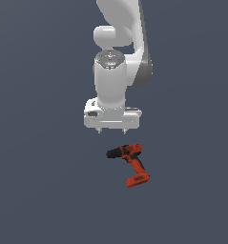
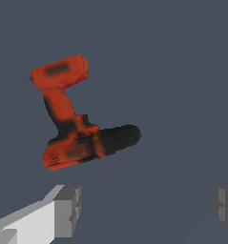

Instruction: Pick up the object and move it to a goal position.

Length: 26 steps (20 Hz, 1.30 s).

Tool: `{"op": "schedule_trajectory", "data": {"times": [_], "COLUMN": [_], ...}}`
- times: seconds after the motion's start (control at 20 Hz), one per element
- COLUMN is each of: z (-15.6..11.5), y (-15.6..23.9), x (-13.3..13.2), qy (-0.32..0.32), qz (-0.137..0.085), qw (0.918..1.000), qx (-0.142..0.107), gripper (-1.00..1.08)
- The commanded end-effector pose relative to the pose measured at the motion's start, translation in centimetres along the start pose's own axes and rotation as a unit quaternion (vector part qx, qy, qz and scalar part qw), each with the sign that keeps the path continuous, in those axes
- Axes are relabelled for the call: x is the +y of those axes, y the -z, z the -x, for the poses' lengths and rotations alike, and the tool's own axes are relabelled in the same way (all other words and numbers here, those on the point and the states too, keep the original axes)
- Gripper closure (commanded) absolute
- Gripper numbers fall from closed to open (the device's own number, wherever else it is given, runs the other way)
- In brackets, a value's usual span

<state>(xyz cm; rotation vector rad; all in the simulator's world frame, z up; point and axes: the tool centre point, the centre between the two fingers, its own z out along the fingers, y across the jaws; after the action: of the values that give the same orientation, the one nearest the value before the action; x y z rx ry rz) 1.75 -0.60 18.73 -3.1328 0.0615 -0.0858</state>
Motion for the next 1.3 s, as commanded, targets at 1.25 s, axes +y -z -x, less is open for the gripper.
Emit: {"op": "schedule_trajectory", "data": {"times": [1.25], "z": [-0.1], "y": [-2.1], "x": [-0.6], "qy": [-0.064], "qz": [-0.006], "qw": [0.9979], "qx": [-0.006], "gripper": [-0.60]}}
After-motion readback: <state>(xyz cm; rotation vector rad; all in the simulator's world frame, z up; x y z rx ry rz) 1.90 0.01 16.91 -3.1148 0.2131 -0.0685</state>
